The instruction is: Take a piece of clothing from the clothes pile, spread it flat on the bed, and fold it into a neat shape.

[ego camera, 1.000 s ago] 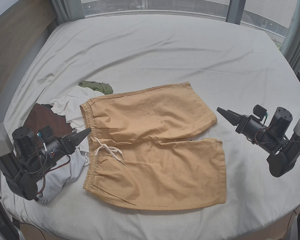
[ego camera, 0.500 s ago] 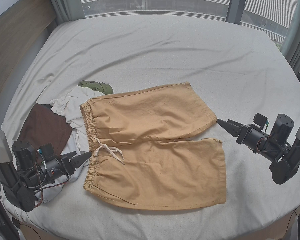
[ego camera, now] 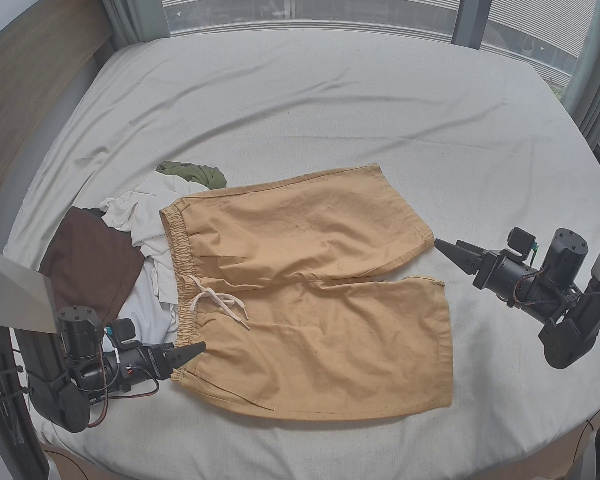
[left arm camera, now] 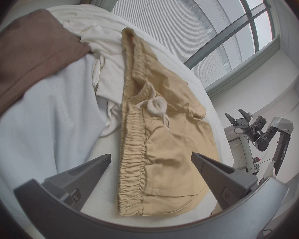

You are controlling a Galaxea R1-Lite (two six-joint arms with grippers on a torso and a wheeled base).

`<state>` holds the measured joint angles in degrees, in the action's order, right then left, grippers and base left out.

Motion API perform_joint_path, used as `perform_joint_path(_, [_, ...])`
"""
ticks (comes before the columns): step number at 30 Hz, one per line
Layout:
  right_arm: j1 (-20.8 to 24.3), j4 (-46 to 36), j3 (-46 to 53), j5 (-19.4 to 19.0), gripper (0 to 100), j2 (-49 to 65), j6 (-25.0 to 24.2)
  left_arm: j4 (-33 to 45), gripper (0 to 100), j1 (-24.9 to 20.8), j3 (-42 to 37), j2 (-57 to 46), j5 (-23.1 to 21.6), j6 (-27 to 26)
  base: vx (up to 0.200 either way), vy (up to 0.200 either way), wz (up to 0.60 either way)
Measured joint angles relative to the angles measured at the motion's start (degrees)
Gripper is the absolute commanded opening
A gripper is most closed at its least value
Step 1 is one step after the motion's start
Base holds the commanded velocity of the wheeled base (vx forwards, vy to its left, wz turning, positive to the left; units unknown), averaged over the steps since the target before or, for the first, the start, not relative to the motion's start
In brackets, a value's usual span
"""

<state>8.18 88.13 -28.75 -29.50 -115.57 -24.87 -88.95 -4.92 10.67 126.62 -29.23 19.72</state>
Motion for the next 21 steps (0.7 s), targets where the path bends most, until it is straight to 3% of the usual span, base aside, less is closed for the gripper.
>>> perform_joint_path(21, [0.0,0.0,-0.1,0.0,100,-1.4,0.0,0.0,100,1.6,-3.7,2.5,-0.4,-1.9,0.000,0.000,0.00])
